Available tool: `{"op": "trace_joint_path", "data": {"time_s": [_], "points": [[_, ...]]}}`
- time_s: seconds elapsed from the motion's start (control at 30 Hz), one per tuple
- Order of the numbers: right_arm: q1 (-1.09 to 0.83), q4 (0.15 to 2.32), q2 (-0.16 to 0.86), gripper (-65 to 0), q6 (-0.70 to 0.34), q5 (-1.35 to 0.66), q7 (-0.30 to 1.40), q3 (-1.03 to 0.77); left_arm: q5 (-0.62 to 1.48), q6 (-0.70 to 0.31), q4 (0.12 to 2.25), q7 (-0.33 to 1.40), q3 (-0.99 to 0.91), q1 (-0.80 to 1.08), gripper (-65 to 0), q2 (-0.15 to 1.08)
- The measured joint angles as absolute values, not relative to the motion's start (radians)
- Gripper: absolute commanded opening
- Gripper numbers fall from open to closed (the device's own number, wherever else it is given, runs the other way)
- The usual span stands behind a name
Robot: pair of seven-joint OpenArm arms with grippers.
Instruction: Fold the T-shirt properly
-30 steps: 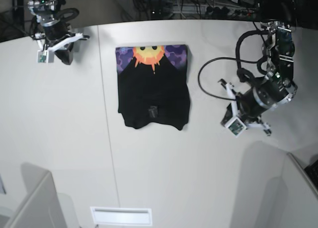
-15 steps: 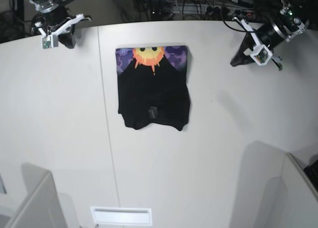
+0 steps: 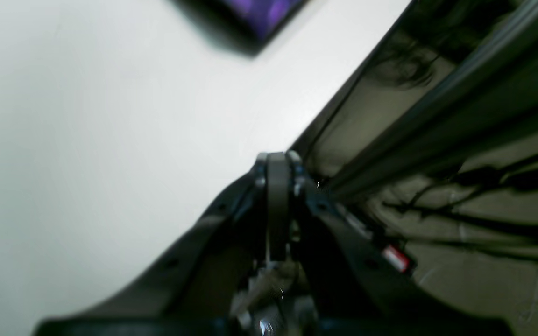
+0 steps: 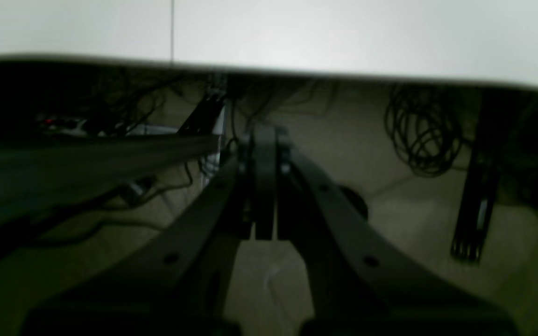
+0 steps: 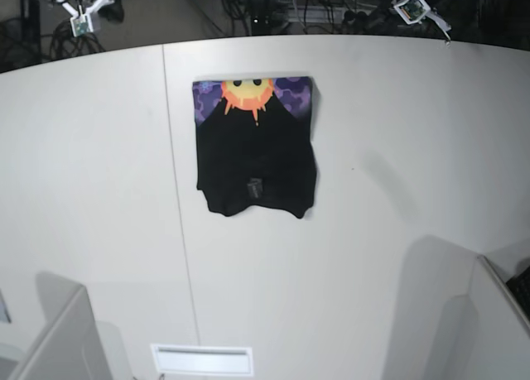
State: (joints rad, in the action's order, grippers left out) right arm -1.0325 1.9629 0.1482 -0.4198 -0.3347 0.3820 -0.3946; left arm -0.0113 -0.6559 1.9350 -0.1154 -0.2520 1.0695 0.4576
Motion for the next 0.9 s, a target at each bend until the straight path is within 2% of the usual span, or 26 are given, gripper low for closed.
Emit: {"op": "trace_joint_path", "data": {"time_s": [0.13,0.33,0.47,0.57,0.67,0.9], "points": [[-1.03,1.963,0.15,-65.0,-0.416,-0.336,0.521,-0.395,-0.007,-0.663,1.9,-0.078,-0.248,1.137,-65.0,0.455],[-0.971,1.879,0.15,-65.0,-0.417,-0.334,0.668,-0.382,-0.007,-0.66,1.695,-0.075,-0.191,1.098,-65.0,0.466],[-0.919,1.715,0.196,-65.0,-0.416,-0.245,0.657,-0.256,-0.001,-0.659,1.506,-0.084,-0.118,1.031,-65.0,0.458],[-0.873,1.575,0.184,-65.0,-0.415,-0.112,0.655,-0.145,0.004,-0.656,1.37,-0.084,-0.063,0.977,-65.0,0.455],[-0.818,1.429,0.156,-65.0,-0.414,-0.019,0.574,-0.065,0.008,-0.656,1.23,-0.086,-0.008,0.897,-65.0,0.451],[-0.623,0.999,0.154,-65.0,-0.406,-0.01,0.448,0.035,0.006,-0.645,0.913,-0.093,0.035,0.698,-65.0,0.384]]}}
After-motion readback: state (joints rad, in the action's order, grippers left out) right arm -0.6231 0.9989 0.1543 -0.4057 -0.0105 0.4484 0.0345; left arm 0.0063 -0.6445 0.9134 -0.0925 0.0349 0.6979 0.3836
